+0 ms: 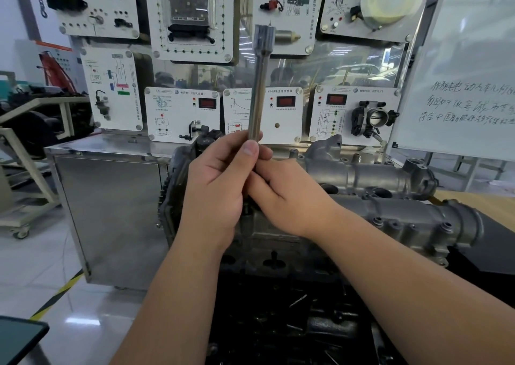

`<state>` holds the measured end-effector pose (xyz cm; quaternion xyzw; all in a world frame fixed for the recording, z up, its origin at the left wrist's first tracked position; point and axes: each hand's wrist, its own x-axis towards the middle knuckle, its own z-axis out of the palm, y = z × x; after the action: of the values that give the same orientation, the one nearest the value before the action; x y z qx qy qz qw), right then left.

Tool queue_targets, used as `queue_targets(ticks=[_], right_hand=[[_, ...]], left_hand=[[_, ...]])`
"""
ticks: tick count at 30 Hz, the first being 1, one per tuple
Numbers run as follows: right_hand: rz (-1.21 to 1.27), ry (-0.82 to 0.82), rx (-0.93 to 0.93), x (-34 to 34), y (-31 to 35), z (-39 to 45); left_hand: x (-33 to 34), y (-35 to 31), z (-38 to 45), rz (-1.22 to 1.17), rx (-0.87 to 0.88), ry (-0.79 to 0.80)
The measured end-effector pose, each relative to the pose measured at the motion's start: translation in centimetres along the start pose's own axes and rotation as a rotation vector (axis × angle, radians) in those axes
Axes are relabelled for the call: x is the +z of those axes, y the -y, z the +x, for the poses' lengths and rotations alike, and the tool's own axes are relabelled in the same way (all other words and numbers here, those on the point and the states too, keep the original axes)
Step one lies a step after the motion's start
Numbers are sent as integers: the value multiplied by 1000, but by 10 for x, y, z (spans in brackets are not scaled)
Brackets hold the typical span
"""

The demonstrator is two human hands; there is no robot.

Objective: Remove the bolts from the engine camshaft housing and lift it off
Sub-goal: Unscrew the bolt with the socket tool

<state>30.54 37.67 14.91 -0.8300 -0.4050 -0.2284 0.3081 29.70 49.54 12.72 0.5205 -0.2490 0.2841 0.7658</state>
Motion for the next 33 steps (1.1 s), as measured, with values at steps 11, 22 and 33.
queue_targets(ticks=[11,22,33], right_hand=[[-64,-90,-8,3,-6,1],[63,-76,23,1,-9,0],[76,-35,45,1,-8,1]], left_hand=[[0,5,-1,5,10,-29],[4,5,1,-120,54,-164],[2,0,0,-4,-70,-10]])
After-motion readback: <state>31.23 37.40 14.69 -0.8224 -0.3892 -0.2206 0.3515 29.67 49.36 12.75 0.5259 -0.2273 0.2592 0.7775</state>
